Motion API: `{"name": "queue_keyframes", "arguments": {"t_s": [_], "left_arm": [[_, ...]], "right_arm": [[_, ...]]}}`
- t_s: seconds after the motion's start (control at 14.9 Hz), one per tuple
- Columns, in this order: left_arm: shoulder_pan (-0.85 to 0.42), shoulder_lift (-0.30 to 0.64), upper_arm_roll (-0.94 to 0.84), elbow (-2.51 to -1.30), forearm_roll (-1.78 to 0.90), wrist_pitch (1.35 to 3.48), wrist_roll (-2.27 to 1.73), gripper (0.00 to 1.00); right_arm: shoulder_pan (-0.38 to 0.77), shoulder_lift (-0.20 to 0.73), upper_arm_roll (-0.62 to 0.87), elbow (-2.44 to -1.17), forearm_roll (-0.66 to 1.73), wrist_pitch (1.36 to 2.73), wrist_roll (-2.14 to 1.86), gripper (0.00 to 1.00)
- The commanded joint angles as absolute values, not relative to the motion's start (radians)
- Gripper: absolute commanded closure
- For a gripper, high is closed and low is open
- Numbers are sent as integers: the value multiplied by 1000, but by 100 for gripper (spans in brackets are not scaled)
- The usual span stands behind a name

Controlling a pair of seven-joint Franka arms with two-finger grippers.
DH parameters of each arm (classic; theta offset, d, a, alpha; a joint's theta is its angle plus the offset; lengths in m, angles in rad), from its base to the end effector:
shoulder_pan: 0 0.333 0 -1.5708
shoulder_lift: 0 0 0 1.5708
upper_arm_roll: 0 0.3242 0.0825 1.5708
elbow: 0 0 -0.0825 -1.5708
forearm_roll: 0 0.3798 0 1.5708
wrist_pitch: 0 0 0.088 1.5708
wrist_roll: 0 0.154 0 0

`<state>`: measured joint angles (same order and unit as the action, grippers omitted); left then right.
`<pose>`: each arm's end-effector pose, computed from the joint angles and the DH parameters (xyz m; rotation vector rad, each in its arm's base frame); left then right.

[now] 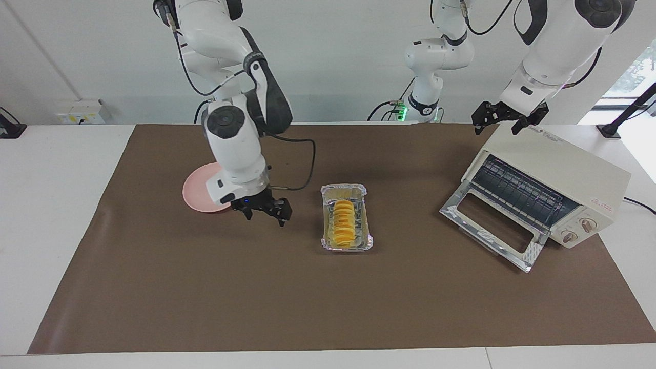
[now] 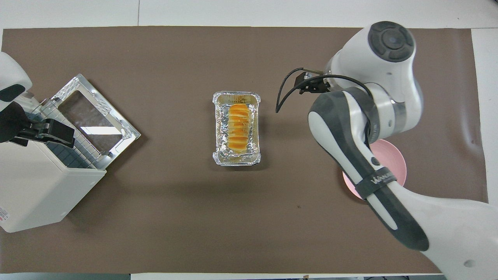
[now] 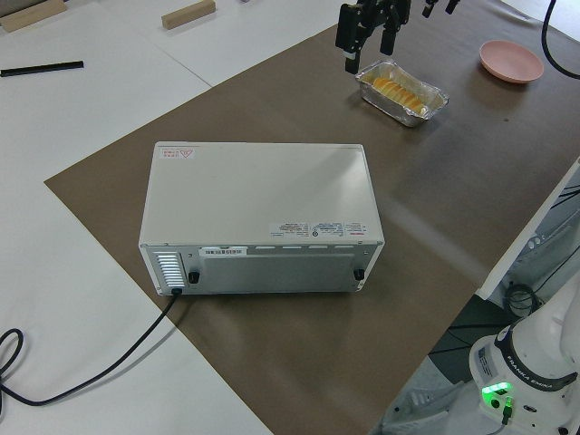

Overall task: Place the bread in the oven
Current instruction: 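Release the foil tray and withdraw the right gripper to rest, then reach the left gripper to the foil tray and grasp its edge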

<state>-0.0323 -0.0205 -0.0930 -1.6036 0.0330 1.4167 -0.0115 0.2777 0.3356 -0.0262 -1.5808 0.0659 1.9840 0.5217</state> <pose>0.5145 -0.0597 0.5702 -3.0803 0.1716 0.2531 0.6450 0.1747 0.4134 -3.0338 0.4475 -0.0658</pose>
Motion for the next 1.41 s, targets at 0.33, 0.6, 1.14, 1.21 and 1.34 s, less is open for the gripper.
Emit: {"name": "queue_keyframes", "arguments": {"t_s": [0.33,0.6,1.14,1.21,1.34], "left_arm": [[-71,-52,-132,-1629,17,1445,-2,0],[-158,-58,-149,-1643,20,1519,-70,0],[-385,85,-156,-1602,-6,1655,-402,0],[-458,209,-153,-1495,8,1651,-413,0],[-526,398,-147,-1289,20,1626,-542,0]], "right_arm": [[19,129,-14,-1612,69,1705,16,0],[-93,28,-15,-1618,64,1588,-181,0],[-143,-95,-15,-1626,-29,1382,-227,0],[-144,-95,-15,-1626,-29,1381,-227,0],[-144,-95,-15,-1626,-31,1382,-224,0]]}}
